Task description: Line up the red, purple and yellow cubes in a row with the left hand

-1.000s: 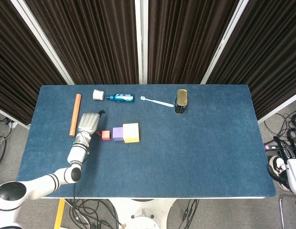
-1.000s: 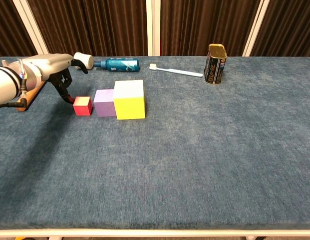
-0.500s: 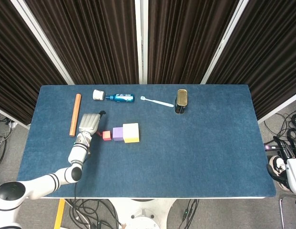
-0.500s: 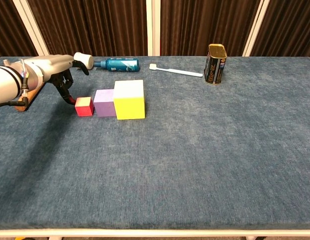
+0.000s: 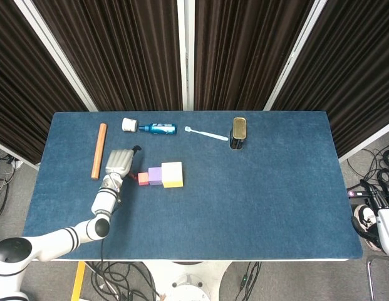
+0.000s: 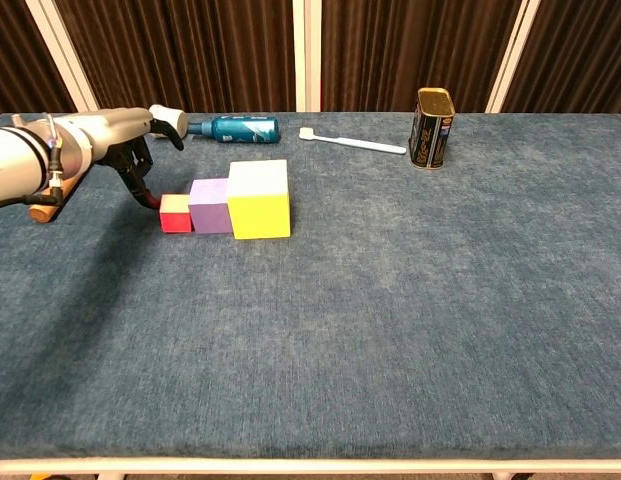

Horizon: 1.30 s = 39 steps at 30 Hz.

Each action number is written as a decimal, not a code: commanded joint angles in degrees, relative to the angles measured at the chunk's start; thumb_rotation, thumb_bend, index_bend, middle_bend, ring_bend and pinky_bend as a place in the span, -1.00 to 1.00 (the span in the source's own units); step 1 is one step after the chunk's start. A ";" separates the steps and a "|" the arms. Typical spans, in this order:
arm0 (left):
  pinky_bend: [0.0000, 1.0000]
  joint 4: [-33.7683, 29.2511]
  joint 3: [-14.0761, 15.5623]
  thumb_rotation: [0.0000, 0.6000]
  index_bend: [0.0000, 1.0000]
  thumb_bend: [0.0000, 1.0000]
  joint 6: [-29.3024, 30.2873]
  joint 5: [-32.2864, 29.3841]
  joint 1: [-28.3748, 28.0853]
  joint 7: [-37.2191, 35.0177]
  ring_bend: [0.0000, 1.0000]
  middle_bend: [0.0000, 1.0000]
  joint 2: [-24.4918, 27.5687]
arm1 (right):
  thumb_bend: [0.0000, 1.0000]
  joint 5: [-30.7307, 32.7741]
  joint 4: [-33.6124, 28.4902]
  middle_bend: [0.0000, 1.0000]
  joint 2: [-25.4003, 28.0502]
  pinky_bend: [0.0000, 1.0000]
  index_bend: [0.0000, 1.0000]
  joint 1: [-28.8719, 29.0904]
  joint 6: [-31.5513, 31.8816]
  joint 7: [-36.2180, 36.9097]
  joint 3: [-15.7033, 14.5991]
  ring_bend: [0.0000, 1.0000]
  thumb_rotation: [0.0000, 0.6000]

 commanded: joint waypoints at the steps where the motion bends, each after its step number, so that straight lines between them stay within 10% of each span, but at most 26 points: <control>1: 1.00 -0.18 0.16 1.00 -0.50 -0.89 0.21 -1.00 -0.26 1.08 0.90 0.83 0.10 | -0.52 -0.02 0.06 -0.68 0.02 -0.69 -0.84 -0.05 0.02 0.12 -0.03 -0.96 1.00; 39: 1.00 -1.81 1.22 1.00 -0.52 -0.89 0.38 -1.28 -1.62 1.89 0.89 0.82 -0.07 | -0.52 0.16 0.37 -0.68 0.04 -0.69 -0.84 -0.45 0.39 0.43 0.02 -0.96 1.00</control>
